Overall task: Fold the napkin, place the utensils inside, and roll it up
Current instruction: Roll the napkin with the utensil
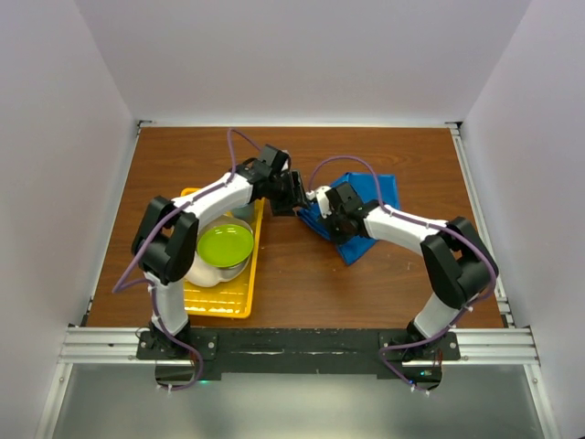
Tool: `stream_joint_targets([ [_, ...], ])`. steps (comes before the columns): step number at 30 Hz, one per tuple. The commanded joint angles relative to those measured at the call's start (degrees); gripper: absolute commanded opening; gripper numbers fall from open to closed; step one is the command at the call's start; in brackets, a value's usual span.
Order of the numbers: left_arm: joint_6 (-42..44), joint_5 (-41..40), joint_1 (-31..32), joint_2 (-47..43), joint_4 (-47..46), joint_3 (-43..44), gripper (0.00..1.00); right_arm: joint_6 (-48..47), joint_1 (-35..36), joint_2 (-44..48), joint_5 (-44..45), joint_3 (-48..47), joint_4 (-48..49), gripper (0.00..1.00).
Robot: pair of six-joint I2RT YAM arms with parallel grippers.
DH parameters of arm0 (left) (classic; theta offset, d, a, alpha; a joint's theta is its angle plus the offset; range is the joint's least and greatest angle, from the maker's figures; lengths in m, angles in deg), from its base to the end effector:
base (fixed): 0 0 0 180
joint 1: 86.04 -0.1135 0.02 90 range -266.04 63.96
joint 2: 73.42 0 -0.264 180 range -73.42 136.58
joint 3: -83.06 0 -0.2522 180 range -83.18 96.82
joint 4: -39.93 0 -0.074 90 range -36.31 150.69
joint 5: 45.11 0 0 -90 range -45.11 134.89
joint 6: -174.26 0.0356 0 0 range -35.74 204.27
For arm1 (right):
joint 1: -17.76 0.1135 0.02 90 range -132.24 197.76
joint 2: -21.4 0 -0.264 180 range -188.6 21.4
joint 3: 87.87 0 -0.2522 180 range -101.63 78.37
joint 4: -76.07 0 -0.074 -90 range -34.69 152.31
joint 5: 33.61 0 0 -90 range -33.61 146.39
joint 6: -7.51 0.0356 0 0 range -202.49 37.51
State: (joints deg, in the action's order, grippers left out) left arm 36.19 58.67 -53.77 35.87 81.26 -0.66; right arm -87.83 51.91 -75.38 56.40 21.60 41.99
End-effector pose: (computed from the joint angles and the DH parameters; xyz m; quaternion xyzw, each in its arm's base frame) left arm 0.3474 -0.2294 0.2177 -0.0935 0.9412 -0.2834 0.1586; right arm 0.2744 0.1861 0.1689 -0.3266 0.9098 0.0636 0.2480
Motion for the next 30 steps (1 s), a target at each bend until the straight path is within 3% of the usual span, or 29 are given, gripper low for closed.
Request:
stream_joint_targets([
  [1, -2.5, 2.7, 0.0, 0.0, -5.6, -2.1, 0.63, 3.1, -1.1, 3.7, -2.1, 1.1, 0.5, 0.00],
  [5, -4.5, 3.7, 0.2, -0.4, -10.9, -4.8, 0.66, 3.3, -2.0, 4.1, -3.7, 1.3, 0.9, 0.00],
  [15, -4.0, 2.7, -0.9, -0.8, -12.1, -5.8, 0.67, 1.5, -2.2, 2.7, -6.5, 1.6, 0.8, 0.00],
  [24, -9.1, 7.8, -0.9, 0.3, -17.7, -11.2, 0.67, 1.5, -2.3, 1.1, -7.7, -0.3, -1.3, 0.01],
  [28, -6.7, 6.4, -0.9, 0.0, -15.0, -9.8, 0.67, 1.0, -2.3, 0.8, -5.6, -1.1, -3.2, 0.25],
  [30, -6.1, 6.2, -0.9, -0.4, -14.5, -10.1, 0.66, 1.3, -2.1, 1.5, -2.6, -1.1, -4.6, 0.47],
])
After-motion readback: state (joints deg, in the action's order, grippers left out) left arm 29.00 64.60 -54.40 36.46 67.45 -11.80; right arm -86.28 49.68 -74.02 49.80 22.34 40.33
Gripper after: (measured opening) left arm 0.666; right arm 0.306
